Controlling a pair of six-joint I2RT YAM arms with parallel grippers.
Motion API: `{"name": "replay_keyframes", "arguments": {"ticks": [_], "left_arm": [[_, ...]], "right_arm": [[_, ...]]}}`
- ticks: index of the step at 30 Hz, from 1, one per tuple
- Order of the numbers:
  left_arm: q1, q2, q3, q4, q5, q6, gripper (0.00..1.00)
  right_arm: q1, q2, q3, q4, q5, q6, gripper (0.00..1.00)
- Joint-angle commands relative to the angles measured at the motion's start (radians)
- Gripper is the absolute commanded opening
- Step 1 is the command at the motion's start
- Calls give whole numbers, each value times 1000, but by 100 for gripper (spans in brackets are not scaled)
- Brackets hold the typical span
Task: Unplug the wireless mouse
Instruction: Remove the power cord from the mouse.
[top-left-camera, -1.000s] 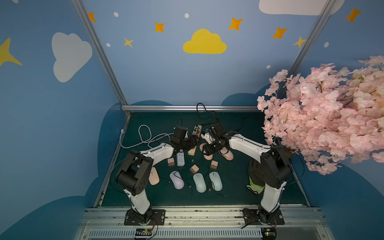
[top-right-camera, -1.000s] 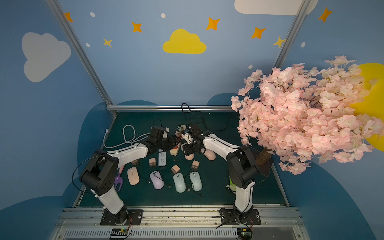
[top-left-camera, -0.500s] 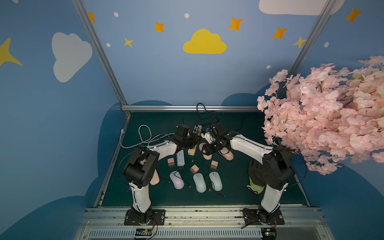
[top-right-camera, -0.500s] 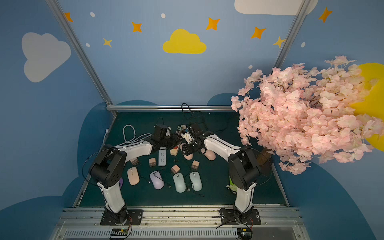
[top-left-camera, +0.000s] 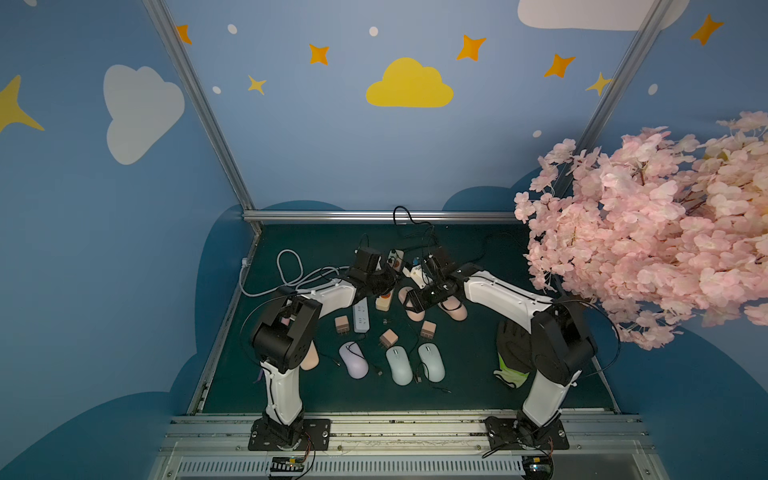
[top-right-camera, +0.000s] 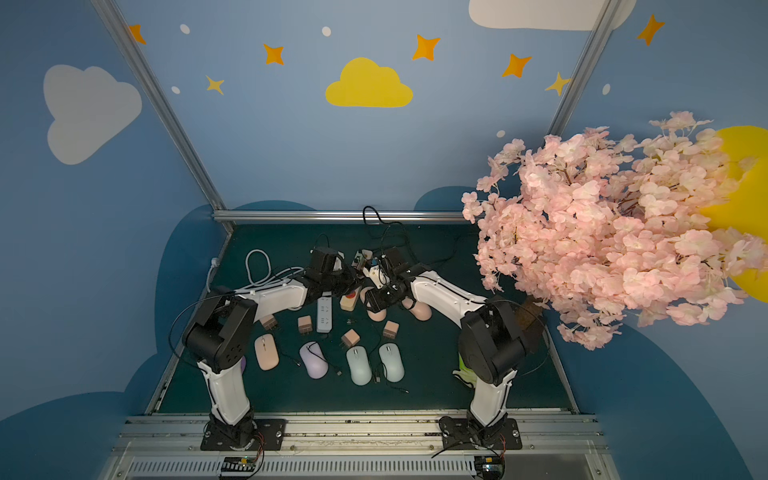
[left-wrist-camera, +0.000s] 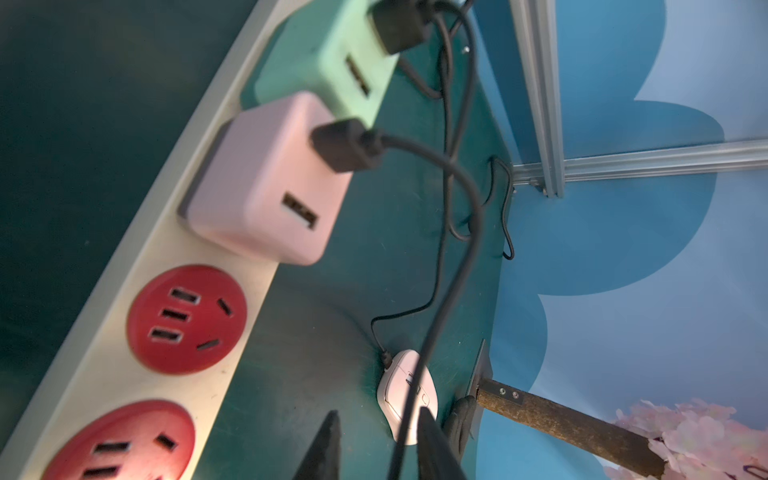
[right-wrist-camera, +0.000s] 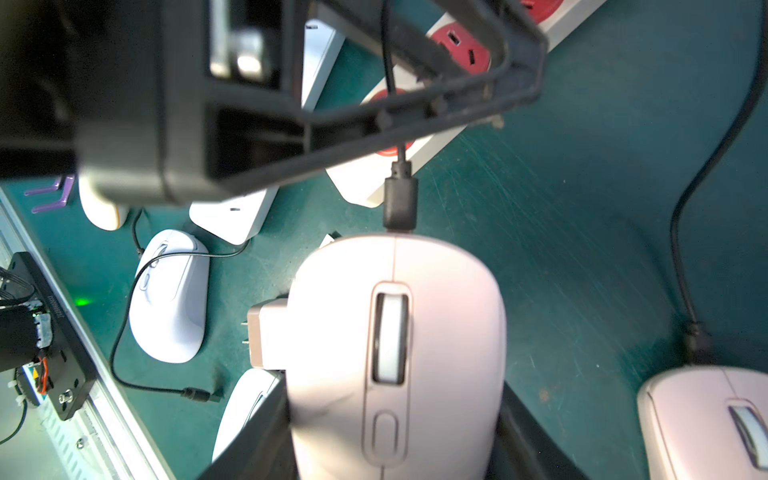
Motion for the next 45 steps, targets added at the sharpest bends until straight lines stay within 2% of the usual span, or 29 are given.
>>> {"name": "replay_keyframes", "arguments": {"ticks": [1,12,32,40,45], "left_arm": [[3,15,15,4,12,9,24],[4,-2,-4,15,17,11,4],[58,-49,8,14,44,22,4],[70,-54,11,14,48,25,4],[79,-60,3,22,52,25,4]], "right_arm": [[6,-47,-10,2,-17,-8,0],[5,-45,-4,-3,-12,-7,0],[50,-110,-103,-87,-14,-38,0],[76,-127,-115,-135,42,-12,0],[77,-141,-127,-171,165,93,0]]}}
